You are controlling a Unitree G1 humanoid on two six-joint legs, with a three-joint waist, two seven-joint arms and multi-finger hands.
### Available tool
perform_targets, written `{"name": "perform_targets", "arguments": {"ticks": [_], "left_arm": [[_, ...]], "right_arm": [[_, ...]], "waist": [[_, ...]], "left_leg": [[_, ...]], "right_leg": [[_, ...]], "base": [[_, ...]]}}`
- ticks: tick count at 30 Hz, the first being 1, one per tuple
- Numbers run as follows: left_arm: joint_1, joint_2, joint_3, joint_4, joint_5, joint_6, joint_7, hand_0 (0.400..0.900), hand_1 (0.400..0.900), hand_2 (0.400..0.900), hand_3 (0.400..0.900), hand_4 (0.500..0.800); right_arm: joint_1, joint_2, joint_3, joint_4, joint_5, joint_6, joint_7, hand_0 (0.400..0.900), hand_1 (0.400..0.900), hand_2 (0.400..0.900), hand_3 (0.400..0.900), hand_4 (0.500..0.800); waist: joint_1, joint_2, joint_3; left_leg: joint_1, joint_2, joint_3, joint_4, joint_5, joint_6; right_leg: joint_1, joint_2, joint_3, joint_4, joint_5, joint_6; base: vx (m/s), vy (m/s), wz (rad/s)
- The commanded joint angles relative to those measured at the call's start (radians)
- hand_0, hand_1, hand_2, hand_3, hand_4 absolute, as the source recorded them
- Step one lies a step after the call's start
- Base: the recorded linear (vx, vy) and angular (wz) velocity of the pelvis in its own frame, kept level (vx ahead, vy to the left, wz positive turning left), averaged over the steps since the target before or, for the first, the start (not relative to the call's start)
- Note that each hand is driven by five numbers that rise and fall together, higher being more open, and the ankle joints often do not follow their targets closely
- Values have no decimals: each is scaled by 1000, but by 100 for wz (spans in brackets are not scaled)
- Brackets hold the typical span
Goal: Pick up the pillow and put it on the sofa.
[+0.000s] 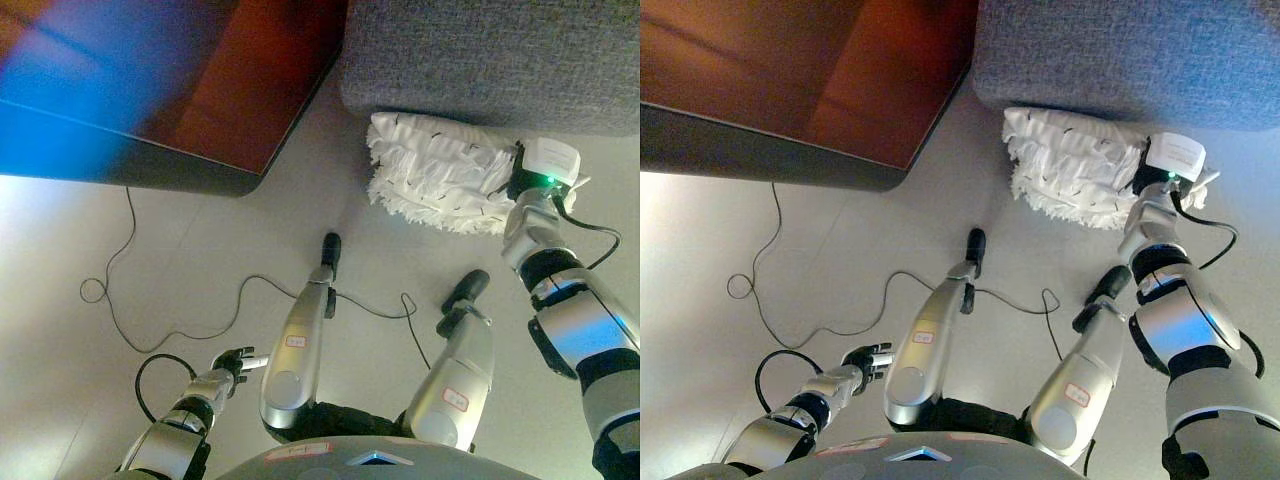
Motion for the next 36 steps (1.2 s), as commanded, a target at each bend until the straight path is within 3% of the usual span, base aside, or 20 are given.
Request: {"name": "perform_targets", "arguments": {"ticks": [1, 8, 13, 14, 18, 25, 29, 31, 36], "left_arm": [[131, 54, -55, 4, -30, -1, 5, 900, 900, 900, 900, 800], [137, 49, -67, -19, -63, -23, 3, 900, 900, 900, 900, 800], [145, 52, -65, -31, -97, -26, 20, 900, 900, 900, 900, 800], [155, 58, -62, -36, -106, -27, 21, 900, 900, 900, 900, 800], [179, 75, -37, -42, -120, -30, 12, 900, 900, 900, 900, 800], [214, 84, 10, -43, -155, -94, 8, 900, 900, 900, 900, 800], [213, 94, 6, -61, -172, -110, 1, 900, 900, 900, 900, 800], [238, 106, 3, -84, -184, -101, -7, 900, 900, 900, 900, 800], [309, 140, 30, -129, -196, -91, -48, 900, 900, 900, 900, 800]], "right_arm": [[-71, -127, 32, -47, 27, 8, 9, 900, 900, 900, 900, 800], [-118, -145, 39, -45, 33, -24, 33, 900, 900, 900, 900, 800], [-182, -159, 70, -48, 35, -35, 96, 900, 900, 900, 900, 800], [-197, -162, 84, -60, 27, -29, 121, 900, 900, 900, 900, 800], [-262, -177, 126, -83, 13, -14, 170, 900, 900, 900, 900, 800], [-344, -179, 203, -123, -12, 17, 251, 900, 900, 900, 900, 800], [-368, -181, 222, -146, -11, 16, 314, 900, 900, 900, 900, 800], [-391, -199, 243, -153, 0, 7, 366, 400, 400, 400, 400, 500], [-401, -250, 247, -184, 63, -1, 432, 400, 400, 400, 400, 500]], "waist": [[6, 54, -4], [5, 65, 15], [12, 79, 18], [14, 82, 18], [21, 87, 18], [31, 83, 18], [35, 84, 18], [37, 94, 18], [33, 118, 18]], "left_leg": [[-1, 58, -24, 27, -20, 11], [-38, 62, -20, 53, -19, 13], [-124, 54, -26, 117, -33, 14], [-144, 54, -29, 155, -70, 10], [-265, 54, -40, 288, -116, 11], [-461, 43, -61, 571, -226, 25], [-539, 33, -76, 690, -272, 34], [-565, 31, -81, 737, -286, 32], [-598, 40, -73, 804, -297, 24]], "right_leg": [[-44, -5, 86, 44, 18, 9], [-87, -2, 98, 76, 9, 6], [-164, 0, 116, 137, -10, 0], [-186, 3, 131, 180, -48, 6], [-297, 5, 167, 290, -82, -10], [-471, 11, 245, 504, -149, -32], [-538, 10, 277, 583, -173, -37], [-559, 9, 295, 615, -186, -39], [-589, 9, 324, 674, -208, -43]], "base": [[-7, 49, -3], [-32, 35, -4], [-53, 25, 0], [0, 0, 0], [-88, 20, 1], [-79, 37, -8], [-48, -27, 6], [-24, 5, 9], [-3, 49, 3]]}}
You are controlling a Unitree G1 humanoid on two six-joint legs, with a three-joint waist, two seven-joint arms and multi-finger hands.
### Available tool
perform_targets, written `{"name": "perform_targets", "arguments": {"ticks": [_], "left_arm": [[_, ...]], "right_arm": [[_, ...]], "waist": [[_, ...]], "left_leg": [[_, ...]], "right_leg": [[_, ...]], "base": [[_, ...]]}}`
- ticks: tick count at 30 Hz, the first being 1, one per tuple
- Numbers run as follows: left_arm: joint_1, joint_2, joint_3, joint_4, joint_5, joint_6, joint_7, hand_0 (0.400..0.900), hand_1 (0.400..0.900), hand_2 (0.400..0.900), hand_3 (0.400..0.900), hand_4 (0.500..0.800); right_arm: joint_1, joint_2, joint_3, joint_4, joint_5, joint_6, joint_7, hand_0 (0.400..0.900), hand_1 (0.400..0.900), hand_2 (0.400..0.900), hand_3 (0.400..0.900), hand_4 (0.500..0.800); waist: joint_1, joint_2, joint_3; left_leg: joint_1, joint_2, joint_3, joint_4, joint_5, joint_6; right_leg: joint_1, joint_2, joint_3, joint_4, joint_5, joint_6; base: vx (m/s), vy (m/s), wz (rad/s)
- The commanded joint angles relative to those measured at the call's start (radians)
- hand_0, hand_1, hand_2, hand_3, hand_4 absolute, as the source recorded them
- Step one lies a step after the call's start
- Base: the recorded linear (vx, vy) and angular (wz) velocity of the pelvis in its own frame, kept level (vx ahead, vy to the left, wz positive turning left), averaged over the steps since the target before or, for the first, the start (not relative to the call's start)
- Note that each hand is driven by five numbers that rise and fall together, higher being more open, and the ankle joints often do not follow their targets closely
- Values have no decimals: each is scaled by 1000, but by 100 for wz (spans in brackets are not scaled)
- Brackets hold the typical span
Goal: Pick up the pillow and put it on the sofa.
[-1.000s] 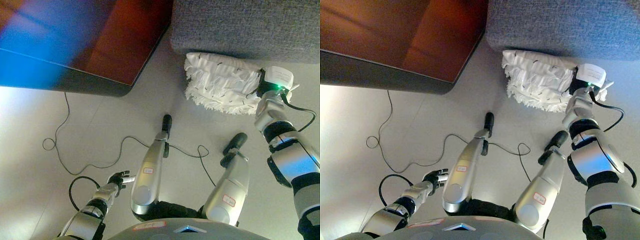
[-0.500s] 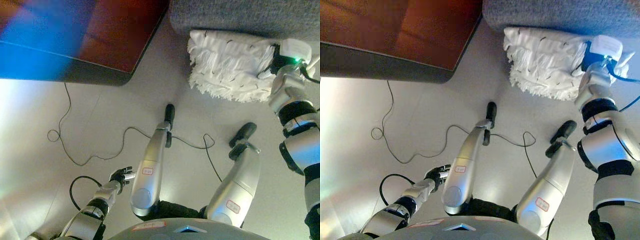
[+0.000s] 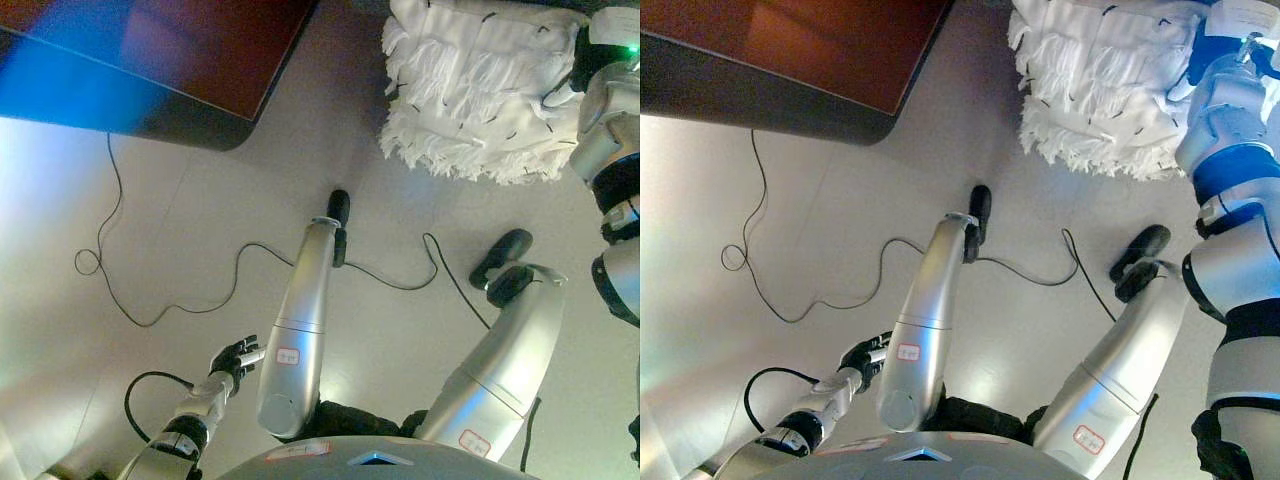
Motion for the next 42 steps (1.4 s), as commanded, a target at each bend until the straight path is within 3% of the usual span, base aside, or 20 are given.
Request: {"name": "perform_targets", "arguments": {"ticks": [1, 8, 17, 25, 30, 34, 42], "left_arm": [[174, 109, 28, 19, -29, 37, -9, 900, 900, 900, 900, 800], [209, 114, 55, 16, -16, 26, -35, 900, 900, 900, 900, 800], [201, 115, 60, 35, -12, 7, -26, 900, 900, 900, 900, 800], [154, 124, 45, 39, -13, 38, -5, 900, 900, 900, 900, 800], [128, 143, 56, 60, 46, 86, -1, 900, 900, 900, 900, 800], [110, 150, 58, 63, 83, 125, 13, 900, 900, 900, 900, 800], [82, 128, 72, 85, 113, 216, 41, 900, 900, 900, 900, 800]], "right_arm": [[7, -48, 9, -97, 52, -29, 51, 400, 400, 400, 400, 500], [0, -68, -13, -79, 79, -52, 4, 400, 400, 400, 400, 500], [62, -66, -65, -98, 125, -110, -49, 400, 400, 400, 400, 500], [181, -53, -129, -154, 135, -174, -76, 400, 400, 400, 400, 500], [304, -80, -195, -222, 158, -218, -69, 400, 400, 400, 400, 500], [398, -90, -242, -320, 145, -230, -48, 400, 400, 400, 400, 500], [475, -93, -291, -416, 130, -276, -20, 400, 400, 400, 400, 500]], "waist": [[-9, 80, 21], [-18, 92, 21], [-29, 62, 21], [-23, -1, -27], [-15, -67, -79], [-25, -126, -133], [-39, -202, -243]], "left_leg": [[40, 37, 9, 64, -70, 36], [22, 60, 11, 103, -68, 24], [119, 96, 25, 59, -54, 10], [402, 110, 61, -224, 13, -11], [631, 109, 83, -357, 20, -14], [790, 104, 106, -445, 42, -3], [1002, 85, 141, -558, 18, 24]], "right_leg": [[51, -13, 114, 109, -85, -11], [30, -15, 139, 148, -90, -9], [118, -23, 110, 104, -61, 9], [408, -52, -9, -156, 24, 41], [674, -91, -99, -329, 76, 53], [875, -110, -175, -478, 143, 50], [1155, -106, -241, -715, 235, 72]], "base": [[-2, 38, 2], [-4, 17, 2], [5, -7, -2], [72, -14, -6], [224, 1, 0], [247, 33, -3], [238, 58, -13]]}}
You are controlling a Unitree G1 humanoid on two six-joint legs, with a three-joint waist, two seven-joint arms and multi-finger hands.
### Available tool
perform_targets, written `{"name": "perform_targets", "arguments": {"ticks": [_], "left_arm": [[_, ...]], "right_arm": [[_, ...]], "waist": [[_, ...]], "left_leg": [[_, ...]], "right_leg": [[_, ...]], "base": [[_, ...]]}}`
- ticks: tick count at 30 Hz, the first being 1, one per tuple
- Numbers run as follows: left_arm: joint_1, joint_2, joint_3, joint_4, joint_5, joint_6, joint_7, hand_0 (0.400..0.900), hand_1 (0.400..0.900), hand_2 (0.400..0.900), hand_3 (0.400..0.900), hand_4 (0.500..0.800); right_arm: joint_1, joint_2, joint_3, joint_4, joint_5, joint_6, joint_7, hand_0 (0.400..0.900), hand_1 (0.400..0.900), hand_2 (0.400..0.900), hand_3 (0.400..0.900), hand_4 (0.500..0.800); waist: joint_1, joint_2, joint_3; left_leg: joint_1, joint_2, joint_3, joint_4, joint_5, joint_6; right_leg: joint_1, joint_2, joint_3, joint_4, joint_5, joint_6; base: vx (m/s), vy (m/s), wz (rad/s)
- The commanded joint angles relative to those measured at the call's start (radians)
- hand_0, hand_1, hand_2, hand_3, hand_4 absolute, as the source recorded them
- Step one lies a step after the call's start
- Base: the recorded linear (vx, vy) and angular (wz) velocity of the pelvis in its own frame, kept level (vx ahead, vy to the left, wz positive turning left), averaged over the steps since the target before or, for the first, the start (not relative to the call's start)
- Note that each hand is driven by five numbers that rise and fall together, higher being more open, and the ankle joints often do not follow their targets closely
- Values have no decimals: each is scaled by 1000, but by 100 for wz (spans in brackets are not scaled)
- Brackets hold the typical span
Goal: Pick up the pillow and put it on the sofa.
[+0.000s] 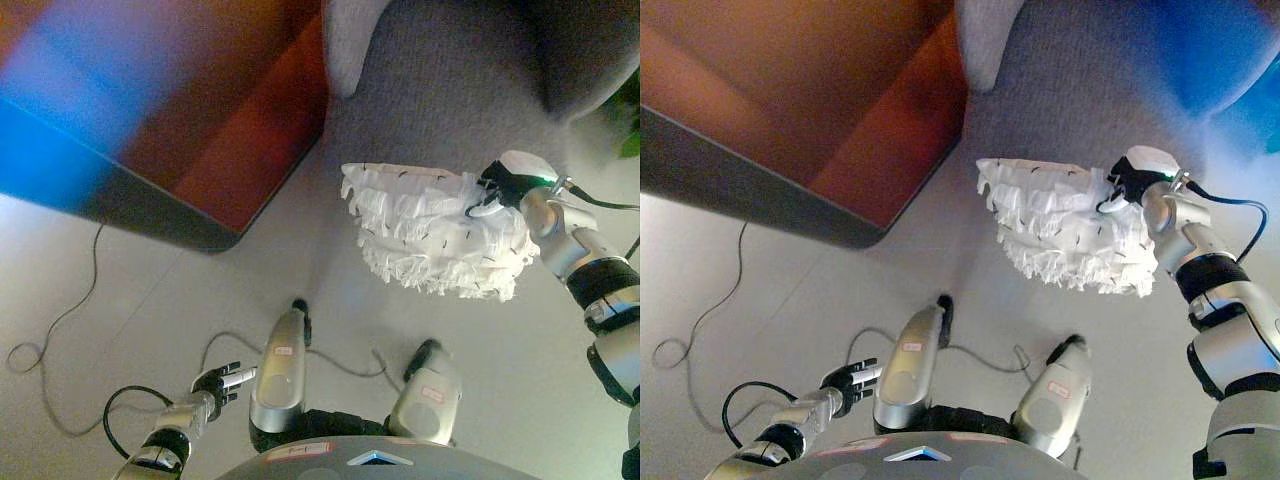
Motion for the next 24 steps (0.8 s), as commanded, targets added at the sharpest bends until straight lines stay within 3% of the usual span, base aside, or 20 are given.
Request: {"name": "perform_targets", "arguments": {"ticks": [1, 5, 9, 13, 15, 17, 21, 24], "left_arm": [[56, 78, -3, 96, 54, 50, 43, 900, 900, 900, 900, 800], [50, 76, 31, 141, 81, 61, 49, 900, 900, 900, 900, 800], [55, 83, 52, 164, 98, 68, 48, 900, 900, 900, 900, 800], [62, 93, 58, 170, 138, 64, 49, 900, 900, 900, 900, 800], [61, 96, 59, 172, 150, 58, 50, 900, 900, 900, 900, 800], [57, 98, 61, 177, 161, 53, 50, 900, 900, 900, 900, 800], [47, 101, 71, 205, 168, 52, 49, 900, 900, 900, 900, 800], [79, 105, 105, 234, 195, 42, 56, 900, 900, 900, 900, 800]], "right_arm": [[-99, -60, -121, -95, 0, -83, -54, 400, 400, 400, 400, 500], [-127, -100, -117, -101, 23, -153, -55, 400, 400, 400, 400, 500], [-166, -139, -96, -112, 53, -209, -54, 400, 400, 400, 400, 500], [-250, -143, -58, -97, 92, -202, -30, 400, 400, 400, 400, 500], [-290, -132, -48, -64, 108, -204, -25, 400, 400, 400, 400, 500], [-328, -121, -43, -8, 130, -213, -9, 400, 400, 400, 400, 500], [-383, -133, -43, 117, 178, -242, 27, 400, 400, 400, 400, 500], [-420, -151, -32, 222, 235, -259, 71, 400, 400, 400, 400, 500]], "waist": [[21, -30, -132], [19, -52, -179], [18, -65, -217], [0, -80, -262], [-3, -96, -271], [-12, -108, -272], [-22, -121, -276], [-3, -118, -296]], "left_leg": [[94, 24, -14, -55, 39, 9], [149, -9, -12, -122, 42, 25], [209, -53, -10, -208, 64, 61], [292, -85, -6, -338, 102, 70], [326, -94, 3, -381, 100, 66], [360, -99, -11, -413, 85, 73], [389, -90, -57, -416, 52, 85], [414, -45, -76, -431, 71, 56]], "right_leg": [[112, -63, 14, -193, 269, -16], [198, -57, 16, -285, 326, -12], [184, -69, 42, -240, 425, -2], [166, 20, 54, -311, 445, 0], [142, 47, 35, -379, 476, 13], [100, 79, 50, -424, 496, 21], [80, 135, 94, -462, 452, 7], [140, 174, 67, -465, 370, -17]], "base": [[124, 80, -9], [85, 93, 2], [97, 127, 1], [207, -5, 17], [229, -152, 12], [265, -213, 28], [286, -275, 44], [315, -300, 38]]}}
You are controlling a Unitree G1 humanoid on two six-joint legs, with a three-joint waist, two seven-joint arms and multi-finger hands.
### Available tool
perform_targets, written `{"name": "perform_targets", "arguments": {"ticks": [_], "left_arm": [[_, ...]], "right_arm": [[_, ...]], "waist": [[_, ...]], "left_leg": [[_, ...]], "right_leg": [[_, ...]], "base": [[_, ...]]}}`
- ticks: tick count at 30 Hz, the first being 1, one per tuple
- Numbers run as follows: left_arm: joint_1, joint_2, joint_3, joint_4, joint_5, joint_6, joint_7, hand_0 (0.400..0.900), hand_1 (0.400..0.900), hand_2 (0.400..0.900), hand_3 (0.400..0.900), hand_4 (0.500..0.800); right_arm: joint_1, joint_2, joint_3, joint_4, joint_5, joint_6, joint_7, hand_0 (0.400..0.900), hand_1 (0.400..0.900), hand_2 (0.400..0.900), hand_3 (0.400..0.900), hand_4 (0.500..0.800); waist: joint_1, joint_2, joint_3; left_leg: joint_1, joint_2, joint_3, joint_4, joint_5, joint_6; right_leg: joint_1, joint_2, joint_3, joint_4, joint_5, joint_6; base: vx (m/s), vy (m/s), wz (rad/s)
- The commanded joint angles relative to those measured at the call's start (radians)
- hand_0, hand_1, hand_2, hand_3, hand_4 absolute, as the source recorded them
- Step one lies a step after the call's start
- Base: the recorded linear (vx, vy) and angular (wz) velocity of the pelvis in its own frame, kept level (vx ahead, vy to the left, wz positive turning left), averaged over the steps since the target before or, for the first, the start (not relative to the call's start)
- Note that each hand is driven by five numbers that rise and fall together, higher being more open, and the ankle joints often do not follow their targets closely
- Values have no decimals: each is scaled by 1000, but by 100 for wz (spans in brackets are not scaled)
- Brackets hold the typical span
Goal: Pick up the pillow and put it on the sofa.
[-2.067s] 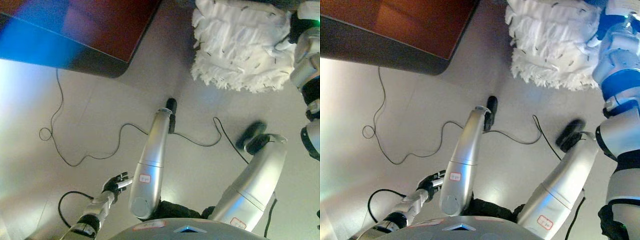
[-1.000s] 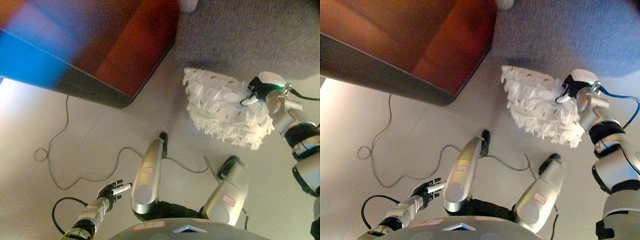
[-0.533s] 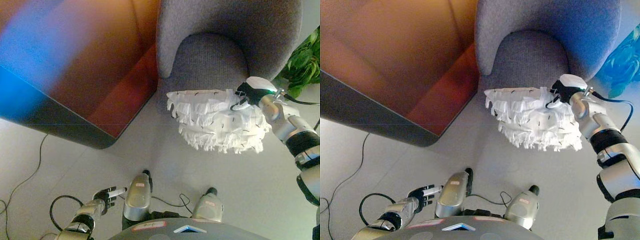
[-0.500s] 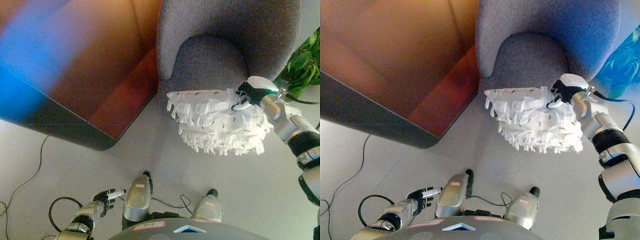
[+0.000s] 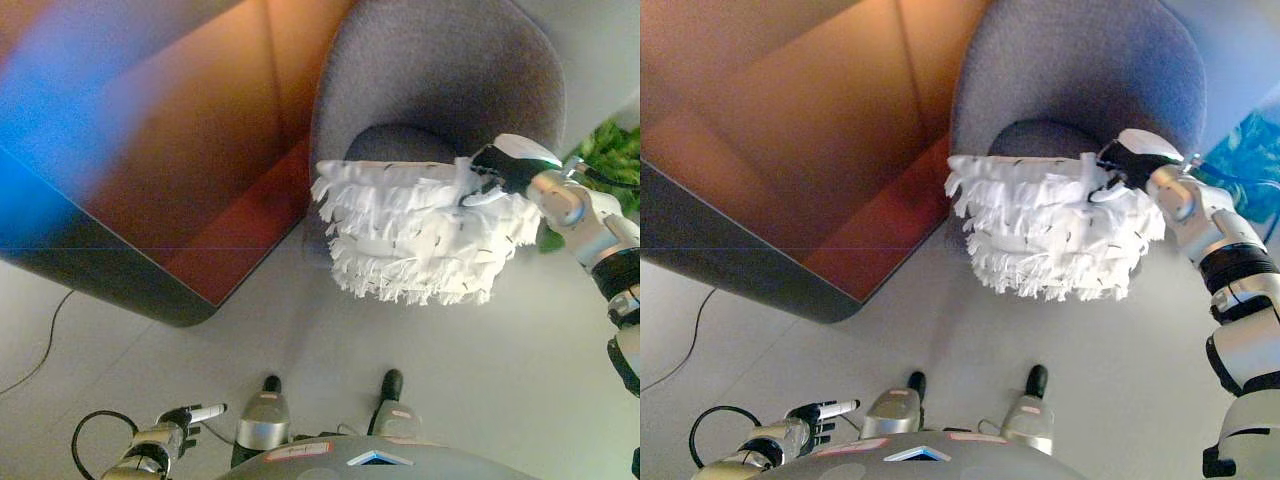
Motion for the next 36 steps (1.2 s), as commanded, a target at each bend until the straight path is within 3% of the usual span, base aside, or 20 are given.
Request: {"name": "perform_targets", "arguments": {"ticks": [1, 4, 8, 11, 12, 13, 15, 19, 23, 29, 36], "left_arm": [[70, 96, -6, 59, 72, -1, 17, 900, 900, 900, 900, 800], [105, 97, 16, 68, 95, -23, 24, 900, 900, 900, 900, 800], [120, 106, 29, 51, 108, -40, 16, 900, 900, 900, 900, 800], [111, 113, 31, 41, 86, -80, -12, 900, 900, 900, 900, 800], [111, 111, 32, 42, 79, -100, -20, 900, 900, 900, 900, 800], [115, 109, 35, 45, 74, -115, -24, 900, 900, 900, 900, 800], [133, 101, 39, 49, 46, -147, -14, 900, 900, 900, 900, 800], [154, 92, 33, 53, 22, -196, -45, 900, 900, 900, 900, 800], [169, 90, 32, 54, 11, -208, -67, 900, 900, 900, 900, 800], [139, 93, 11, 61, -33, -147, -100, 900, 900, 900, 900, 800], [144, 92, 0, 52, -32, -129, -126, 900, 900, 900, 900, 800]], "right_arm": [[-321, -78, -30, 70, 124, -29, -43, 400, 400, 400, 400, 500], [-348, -93, -14, 120, 128, -28, 2, 400, 400, 400, 400, 500], [-428, -87, 25, 167, 150, 70, 34, 400, 400, 400, 400, 500], [-505, -90, 49, 196, 201, 127, 65, 400, 400, 400, 400, 500], [-532, -87, 56, 215, 196, 149, 43, 718, 718, 718, 718, 691], [-547, -85, 58, 232, 203, 164, 34, 900, 900, 900, 900, 800], [-565, -83, 52, 269, 212, 211, 31, 900, 900, 900, 900, 800], [-635, -116, 94, 307, 105, 175, -1, 900, 900, 900, 900, 800], [-675, -151, 152, 312, 58, 157, 4, 900, 900, 900, 900, 800], [-706, -162, 195, 320, -8, 158, -7, 900, 900, 900, 900, 800], [-722, -192, 209, 339, -4, 203, -57, 900, 900, 900, 900, 800]], "waist": [[62, -67, -85], [81, -57, -93], [115, -25, -71], [138, 16, -19], [144, 36, 3], [147, 48, 15], [149, 71, 35], [148, 118, 57], [140, 148, 57], [107, 173, 37], [91, 174, 11]], "left_leg": [[71, -42, 22, 38, -61, 61], [78, 3, 24, -5, -11, 27], [23, 63, 5, -19, 70, -18], [-55, 92, -32, -20, 106, -39], [-76, 102, -41, -21, 118, -44], [-91, 107, -50, -19, 128, -48], [-112, 117, -66, -15, 148, -57], [-139, 115, -82, -33, 187, -65], [-136, 115, -80, -48, 204, -70], [-114, 111, -66, -61, 215, -71], [-96, 115, -53, -58, 233, -74]], "right_leg": [[-73, -56, 25, 82, 57, 39], [-31, -25, -3, 68, 0, 28], [-34, -4, -51, 92, -55, -3], [-92, -4, -71, 134, -84, -18], [-117, -6, -74, 156, -97, -24], [-133, -7, -73, 171, -105, -28], [-156, -8, -68, 189, -120, -34], [-205, -18, -61, 210, -136, -40], [-230, -31, -55, 242, -156, -41], [-261, -34, -25, 290, -185, -50], [-244, -27, -20, 283, -194, -54]], "base": [[280, -230, 28], [246, -211, 29], [41, -190, 27], [-241, -152, 19], [-190, -92, 12], [-142, -66, 12], [-47, -57, 10], [-96, 40, 7], [-6, 59, 5], [33, 71, -4], [30, 32, -8]]}}
